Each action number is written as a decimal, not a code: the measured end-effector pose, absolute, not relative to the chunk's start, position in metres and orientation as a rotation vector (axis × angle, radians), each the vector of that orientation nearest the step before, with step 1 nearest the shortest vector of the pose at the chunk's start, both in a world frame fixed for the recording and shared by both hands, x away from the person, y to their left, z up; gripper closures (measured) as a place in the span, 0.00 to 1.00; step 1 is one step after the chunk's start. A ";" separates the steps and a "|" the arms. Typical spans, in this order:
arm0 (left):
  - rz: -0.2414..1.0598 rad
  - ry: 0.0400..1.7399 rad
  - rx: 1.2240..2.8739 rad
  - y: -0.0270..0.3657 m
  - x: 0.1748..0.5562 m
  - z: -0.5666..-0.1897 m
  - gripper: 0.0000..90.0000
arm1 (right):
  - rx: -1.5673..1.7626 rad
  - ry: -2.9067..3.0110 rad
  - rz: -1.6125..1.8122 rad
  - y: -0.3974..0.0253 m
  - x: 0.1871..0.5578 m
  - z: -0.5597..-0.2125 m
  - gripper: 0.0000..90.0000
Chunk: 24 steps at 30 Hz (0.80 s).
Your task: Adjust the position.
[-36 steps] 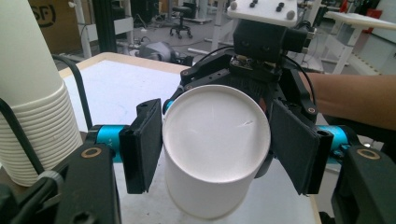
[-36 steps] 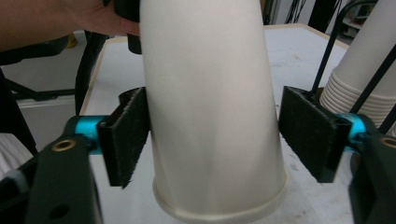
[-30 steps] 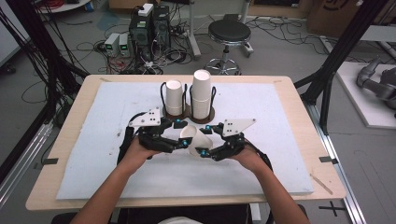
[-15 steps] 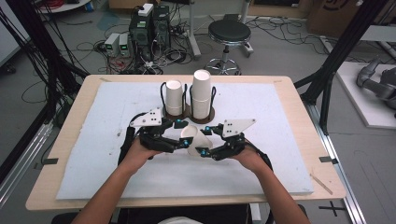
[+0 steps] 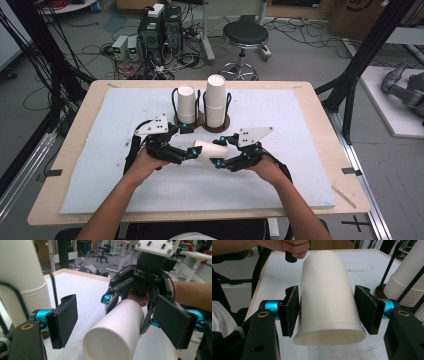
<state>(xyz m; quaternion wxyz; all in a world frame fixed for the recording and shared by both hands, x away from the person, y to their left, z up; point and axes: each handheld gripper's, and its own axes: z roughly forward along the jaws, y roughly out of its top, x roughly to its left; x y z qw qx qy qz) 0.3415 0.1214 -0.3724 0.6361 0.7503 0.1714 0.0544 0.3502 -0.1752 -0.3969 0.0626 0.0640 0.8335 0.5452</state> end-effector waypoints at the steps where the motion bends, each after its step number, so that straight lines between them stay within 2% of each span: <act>1: 0.116 0.391 1.719 0.123 0.342 -0.374 0.22 | 0.196 2.518 1.652 -0.175 0.350 -0.397 0.44; 7: 0.059 0.386 1.741 0.131 0.347 -0.384 0.23 | 0.196 2.507 1.670 -0.177 0.350 -0.395 0.45; 20: 0.001 0.309 1.807 0.115 0.349 -0.396 0.23 | 0.168 2.508 1.724 -0.178 0.347 -0.393 0.45; 24: -0.002 0.263 1.804 0.116 0.348 -0.395 0.35 | 0.149 2.517 1.727 -0.177 0.347 -0.393 0.45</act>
